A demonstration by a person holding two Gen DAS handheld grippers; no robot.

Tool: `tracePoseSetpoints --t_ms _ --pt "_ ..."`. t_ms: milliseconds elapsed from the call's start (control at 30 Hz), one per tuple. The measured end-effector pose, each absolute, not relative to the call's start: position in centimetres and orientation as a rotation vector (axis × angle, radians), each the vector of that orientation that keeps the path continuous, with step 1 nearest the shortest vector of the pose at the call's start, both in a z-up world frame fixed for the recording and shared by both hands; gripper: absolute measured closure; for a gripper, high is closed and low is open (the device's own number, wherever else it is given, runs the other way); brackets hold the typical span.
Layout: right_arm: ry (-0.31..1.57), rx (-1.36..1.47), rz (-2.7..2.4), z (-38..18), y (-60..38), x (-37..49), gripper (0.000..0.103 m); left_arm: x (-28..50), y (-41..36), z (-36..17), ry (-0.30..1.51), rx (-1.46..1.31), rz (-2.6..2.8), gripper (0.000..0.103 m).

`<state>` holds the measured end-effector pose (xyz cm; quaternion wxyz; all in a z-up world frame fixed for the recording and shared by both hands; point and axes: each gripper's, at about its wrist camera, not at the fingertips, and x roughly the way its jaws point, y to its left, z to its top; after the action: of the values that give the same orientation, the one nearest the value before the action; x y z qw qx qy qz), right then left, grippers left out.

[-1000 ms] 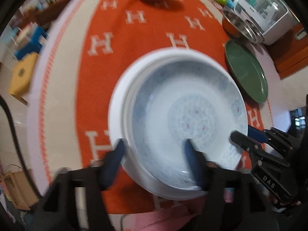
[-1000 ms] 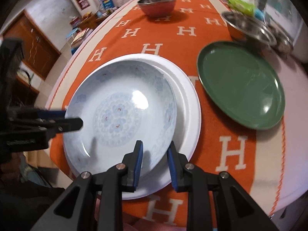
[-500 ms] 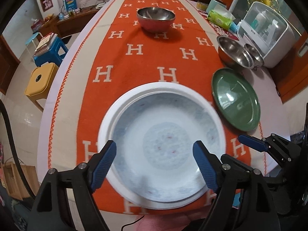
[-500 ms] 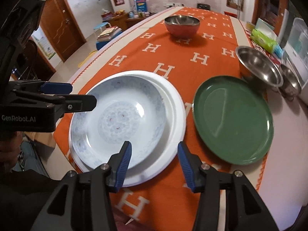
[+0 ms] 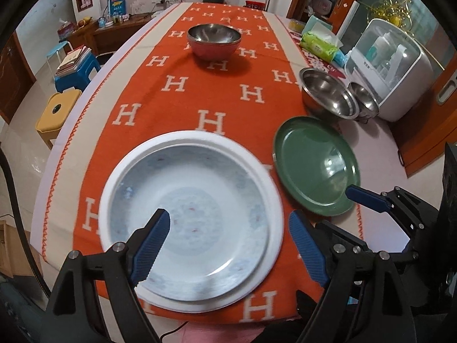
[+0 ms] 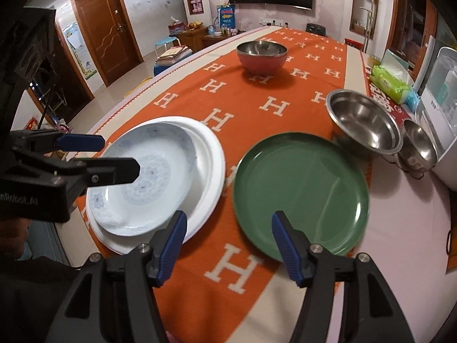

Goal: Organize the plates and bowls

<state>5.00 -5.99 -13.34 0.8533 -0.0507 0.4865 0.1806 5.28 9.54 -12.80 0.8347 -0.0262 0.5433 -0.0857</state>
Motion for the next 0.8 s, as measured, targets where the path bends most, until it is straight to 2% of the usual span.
tracePoseSetpoints --t_ms 500,800 --pt "0.923 -0.02 0.36 -12.5 -13.4 6.8 0.041 7.1 4.5 -11.6 1.091 -0.022 -0.171 0.019" --pt "0.949 0.102 0.326 -13.8 -17.3 7.6 0.041 10.3 1.5 -12.6 1.151 0.009 -0.205 0.019"
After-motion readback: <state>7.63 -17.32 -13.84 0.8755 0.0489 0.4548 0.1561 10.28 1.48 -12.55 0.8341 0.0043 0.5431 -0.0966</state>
